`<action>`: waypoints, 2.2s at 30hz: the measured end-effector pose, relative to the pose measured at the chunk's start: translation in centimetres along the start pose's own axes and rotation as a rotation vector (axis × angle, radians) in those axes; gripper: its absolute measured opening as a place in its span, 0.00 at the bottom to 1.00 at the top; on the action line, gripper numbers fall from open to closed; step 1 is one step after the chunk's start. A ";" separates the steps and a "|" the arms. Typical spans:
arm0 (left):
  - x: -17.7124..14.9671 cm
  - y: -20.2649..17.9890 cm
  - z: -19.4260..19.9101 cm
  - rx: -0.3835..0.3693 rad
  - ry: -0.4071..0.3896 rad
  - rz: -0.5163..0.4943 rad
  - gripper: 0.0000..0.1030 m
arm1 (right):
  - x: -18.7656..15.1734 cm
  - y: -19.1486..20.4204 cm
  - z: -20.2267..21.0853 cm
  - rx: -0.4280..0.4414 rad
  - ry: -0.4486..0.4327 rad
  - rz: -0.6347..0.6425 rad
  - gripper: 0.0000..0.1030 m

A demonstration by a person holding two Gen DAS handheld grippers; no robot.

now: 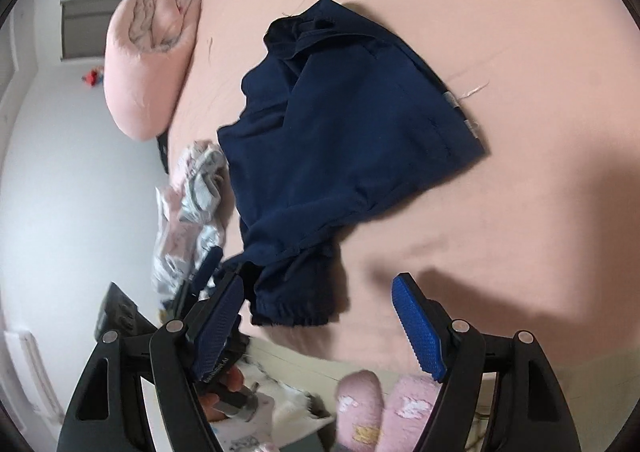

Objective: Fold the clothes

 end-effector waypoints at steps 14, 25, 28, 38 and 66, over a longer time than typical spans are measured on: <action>-1.3 1.7 0.6 -0.069 -0.005 0.155 0.48 | 2.2 -0.1 -2.9 0.097 -0.095 -0.132 0.60; -3.6 1.0 0.5 -0.005 0.022 0.097 0.41 | 3.3 -1.1 -2.2 0.025 -0.214 -0.144 0.08; -3.5 0.9 0.8 0.003 0.011 0.086 0.41 | 4.0 0.7 -1.2 0.000 -0.268 -0.058 0.08; 0.6 -2.4 4.0 -0.027 -0.104 -0.144 0.64 | 4.9 4.4 0.9 0.043 -0.296 0.047 0.08; 1.5 -4.3 -4.6 -0.052 0.179 -0.237 0.27 | 4.9 7.0 1.2 -0.012 -0.300 0.134 0.08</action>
Point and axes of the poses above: each gripper's, at about its wrist camera, not at the fingertips, and z roughly against the way its jaws point, y to its left, x to its top, the point moved 7 cm from there along -z, roughly the way its jaws point, and after that the axes turned 10 degrees about -x, right-handed, at the moved point
